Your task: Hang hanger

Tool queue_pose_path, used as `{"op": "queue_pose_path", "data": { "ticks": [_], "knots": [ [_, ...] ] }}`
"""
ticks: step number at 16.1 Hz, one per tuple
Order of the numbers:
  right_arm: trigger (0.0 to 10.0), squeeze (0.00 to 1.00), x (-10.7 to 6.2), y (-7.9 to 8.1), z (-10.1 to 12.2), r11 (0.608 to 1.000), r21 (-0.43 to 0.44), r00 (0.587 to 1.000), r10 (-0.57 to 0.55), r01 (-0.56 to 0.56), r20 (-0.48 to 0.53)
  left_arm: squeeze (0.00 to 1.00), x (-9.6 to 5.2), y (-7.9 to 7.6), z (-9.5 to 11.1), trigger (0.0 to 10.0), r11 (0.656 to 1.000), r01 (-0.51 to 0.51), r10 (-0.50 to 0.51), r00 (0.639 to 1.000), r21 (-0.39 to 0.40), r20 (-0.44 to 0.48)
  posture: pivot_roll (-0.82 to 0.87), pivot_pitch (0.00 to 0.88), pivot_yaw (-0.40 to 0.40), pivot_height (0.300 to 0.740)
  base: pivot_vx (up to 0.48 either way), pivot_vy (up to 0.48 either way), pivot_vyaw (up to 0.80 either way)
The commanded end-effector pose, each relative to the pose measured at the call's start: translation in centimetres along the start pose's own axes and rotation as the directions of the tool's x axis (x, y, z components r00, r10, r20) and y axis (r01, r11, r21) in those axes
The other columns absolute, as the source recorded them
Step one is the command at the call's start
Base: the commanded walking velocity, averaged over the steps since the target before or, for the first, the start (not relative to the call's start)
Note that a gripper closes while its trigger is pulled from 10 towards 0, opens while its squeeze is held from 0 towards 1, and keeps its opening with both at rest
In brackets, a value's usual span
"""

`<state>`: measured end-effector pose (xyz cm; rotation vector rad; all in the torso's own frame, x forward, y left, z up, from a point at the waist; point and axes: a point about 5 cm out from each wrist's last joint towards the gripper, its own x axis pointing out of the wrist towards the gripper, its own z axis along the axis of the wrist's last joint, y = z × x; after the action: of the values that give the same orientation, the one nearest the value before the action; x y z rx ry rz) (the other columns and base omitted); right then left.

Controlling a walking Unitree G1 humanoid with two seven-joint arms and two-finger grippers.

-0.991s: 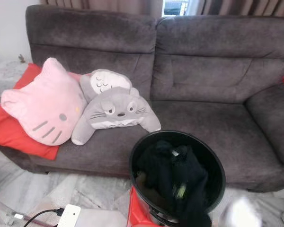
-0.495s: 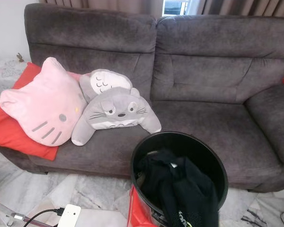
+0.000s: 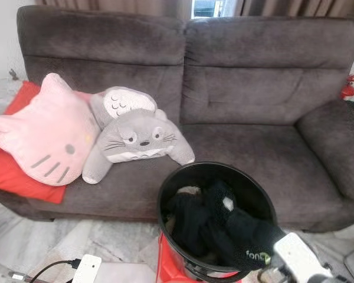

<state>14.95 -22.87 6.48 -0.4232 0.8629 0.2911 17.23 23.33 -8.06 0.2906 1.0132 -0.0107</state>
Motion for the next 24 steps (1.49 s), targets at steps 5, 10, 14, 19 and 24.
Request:
{"op": "queue_pose_path", "data": {
  "ticks": [5,10,14,19,24],
  "knots": [
    [10.0,1.0,-0.8,0.4,3.0,0.998,0.068,0.99,0.002,-0.011,0.142,0.0,0.0,0.0,-0.3,10.0,1.0,0.011,-0.01,1.0,0.018,-0.017,-0.17,0.0,-0.013,0.74,0.0,0.0,0.0],
    [10.0,1.0,-1.5,-0.3,6.0,0.994,0.109,0.951,-0.022,-0.012,0.308,0.0,0.0,0.1,-0.3,10.0,1.0,0.008,-0.008,1.0,0.018,-0.016,-0.17,0.0,-0.012,0.74,0.0,0.0,0.0],
    [10.0,1.0,-1.6,1.1,6.7,0.99,0.076,0.944,0.086,-0.116,0.319,0.0,0.0,0.0,-0.3,10.0,1.0,0.011,-0.011,1.0,0.014,-0.016,-0.16,0.0,-0.016,0.74,0.0,0.0,0.0],
    [10.0,1.0,-1.6,1.3,6.4,0.99,0.06,0.948,0.102,-0.125,0.301,0.0,0.0,0.0,-0.3,10.0,1.0,0.011,-0.011,1.0,0.014,-0.016,-0.16,0.0,-0.016,0.74,0.0,0.0,0.0],
    [10.0,1.0,-1.6,1.3,6.4,0.99,0.06,0.948,0.102,-0.125,0.301,0.0,0.0,0.0,-0.3,10.0,1.0,0.011,-0.011,1.0,0.014,-0.016,-0.16,0.0,-0.016,0.74,0.0,0.0,0.0]
  ]
}}
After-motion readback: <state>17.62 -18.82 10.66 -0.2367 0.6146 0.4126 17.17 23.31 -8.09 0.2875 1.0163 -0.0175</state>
